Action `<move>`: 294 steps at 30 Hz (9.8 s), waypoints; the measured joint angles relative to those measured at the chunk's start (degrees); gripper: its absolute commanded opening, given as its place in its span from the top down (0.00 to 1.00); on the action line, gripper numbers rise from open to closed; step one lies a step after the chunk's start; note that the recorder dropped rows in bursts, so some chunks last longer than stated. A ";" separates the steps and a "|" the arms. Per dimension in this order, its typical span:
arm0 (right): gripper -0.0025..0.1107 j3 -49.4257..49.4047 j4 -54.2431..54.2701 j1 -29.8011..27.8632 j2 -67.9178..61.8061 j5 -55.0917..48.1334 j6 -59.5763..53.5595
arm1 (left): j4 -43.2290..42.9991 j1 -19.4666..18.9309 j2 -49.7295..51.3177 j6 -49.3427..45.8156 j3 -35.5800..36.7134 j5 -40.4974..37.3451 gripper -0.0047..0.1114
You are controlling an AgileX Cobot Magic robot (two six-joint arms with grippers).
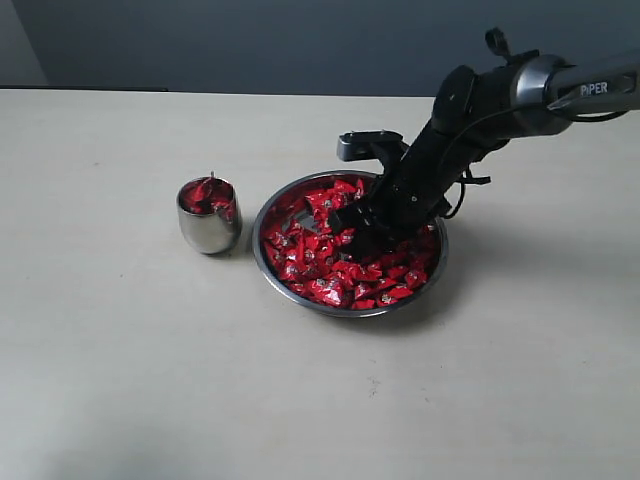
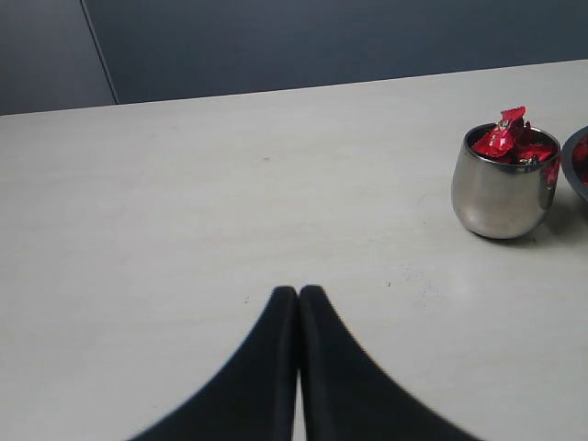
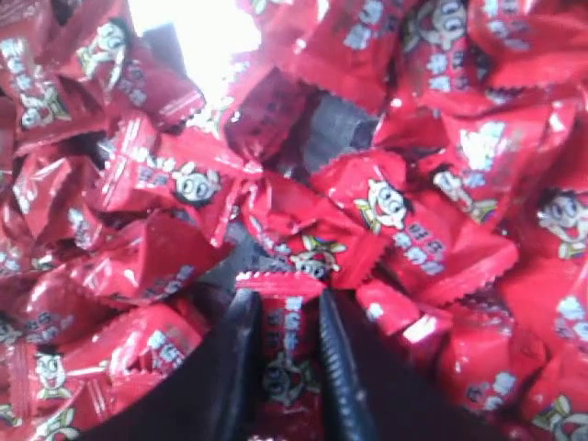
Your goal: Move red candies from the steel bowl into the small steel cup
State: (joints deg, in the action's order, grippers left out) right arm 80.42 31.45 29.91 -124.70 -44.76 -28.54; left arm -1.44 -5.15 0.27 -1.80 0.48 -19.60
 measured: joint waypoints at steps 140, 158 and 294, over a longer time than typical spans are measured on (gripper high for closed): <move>0.98 6.70 -17.62 11.48 48.34 -7.12 18.17 | 0.00 0.00 0.00 0.00 0.00 0.00 0.96; 0.98 -6.96 -20.50 11.48 59.84 2.96 16.57 | 0.00 0.00 0.00 0.00 0.00 0.00 0.96; 0.98 -46.16 -21.17 -30.10 104.30 15.01 26.97 | 0.00 0.00 0.00 0.00 0.00 0.00 0.96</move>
State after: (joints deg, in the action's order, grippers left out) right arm 34.26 10.28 -0.19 -20.40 -29.75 -1.57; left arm -1.44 -5.15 0.27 -1.80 0.48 -19.60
